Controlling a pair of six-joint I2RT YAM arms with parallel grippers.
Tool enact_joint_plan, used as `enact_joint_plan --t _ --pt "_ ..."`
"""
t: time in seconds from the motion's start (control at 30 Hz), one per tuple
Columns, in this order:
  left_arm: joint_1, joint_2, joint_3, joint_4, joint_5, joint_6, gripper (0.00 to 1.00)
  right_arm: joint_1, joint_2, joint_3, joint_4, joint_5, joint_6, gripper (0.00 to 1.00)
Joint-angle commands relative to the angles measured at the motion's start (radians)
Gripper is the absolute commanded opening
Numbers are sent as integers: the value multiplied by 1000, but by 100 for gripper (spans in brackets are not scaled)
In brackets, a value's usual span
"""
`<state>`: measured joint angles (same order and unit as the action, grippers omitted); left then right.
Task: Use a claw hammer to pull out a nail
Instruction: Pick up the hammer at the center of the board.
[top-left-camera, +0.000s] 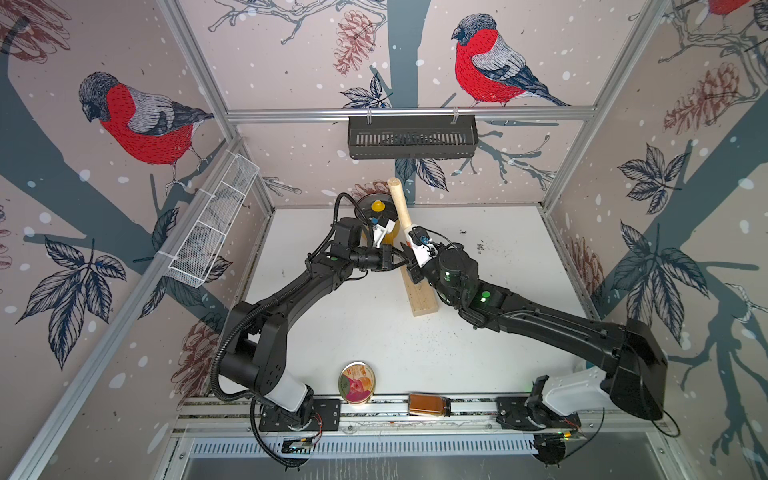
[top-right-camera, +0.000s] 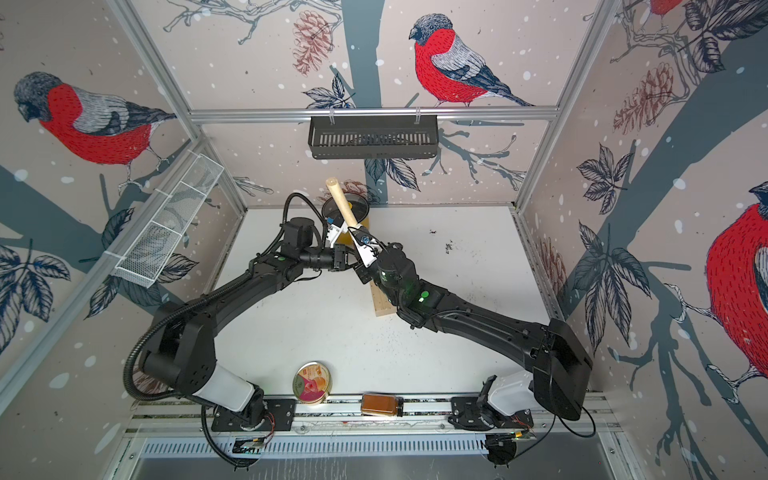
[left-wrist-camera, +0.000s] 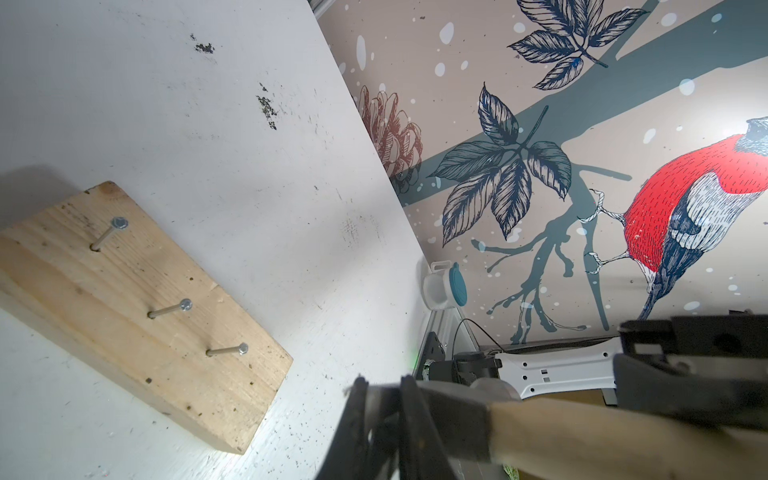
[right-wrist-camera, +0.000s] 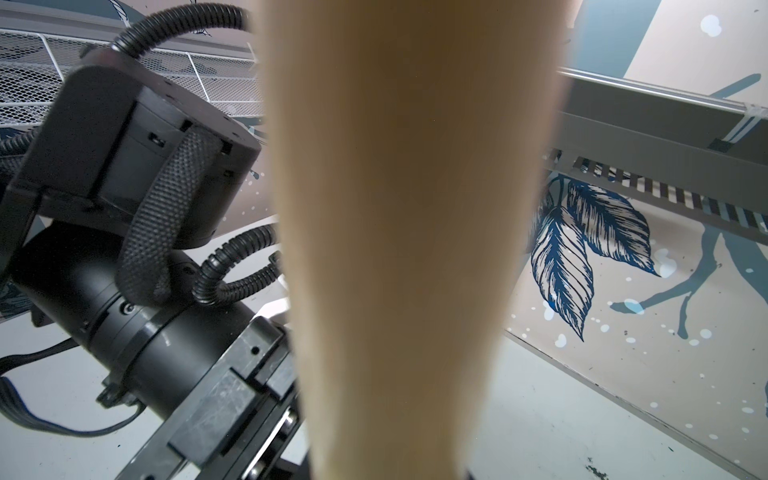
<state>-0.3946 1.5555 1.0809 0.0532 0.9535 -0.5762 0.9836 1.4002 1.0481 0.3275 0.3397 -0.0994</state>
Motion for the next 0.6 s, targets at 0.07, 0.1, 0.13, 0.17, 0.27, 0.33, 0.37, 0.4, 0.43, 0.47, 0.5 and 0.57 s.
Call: enact_joint_plan --t 0.07,0.1,0.13,0.17,0.27,0.33,0.37,0.4,0.43,0.47,0.5,0.57 --pt "-1 -11 -3 18 -10 45 0 7 -6 4 70 -13 -3 0" --pt "-1 -12 -3 18 -10 45 0 6 -4 4 70 -13 -3 1" --pt "-1 -12 -4 19 -12 44 0 7 -4 6 67 -13 -3 1" --pt "-1 -14 -6 22 -11 43 0 7 -3 7 65 -13 -2 1" --pt "-1 -17 -9 23 -12 42 0 9 -2 10 58 -14 -3 2" --pt "-1 -18 -11 24 -12 39 0 8 -2 10 56 -12 -3 4" --pt "-1 -16 -11 24 -9 38 0 8 -3 10 55 -11 -3 5" --pt "-1 -15 -11 25 -4 35 0 10 -3 10 54 -11 -2 6" --pt "0 -12 -12 30 0 31 0 10 -4 9 51 -11 0 7" --pt "2 -12 -15 34 2 26 0 10 -5 9 52 -11 0 9" --pt "3 -12 -16 40 3 21 0 12 -7 9 47 -11 0 12" --pt "6 -9 -23 52 9 11 0 12 -10 5 45 -10 1 15"
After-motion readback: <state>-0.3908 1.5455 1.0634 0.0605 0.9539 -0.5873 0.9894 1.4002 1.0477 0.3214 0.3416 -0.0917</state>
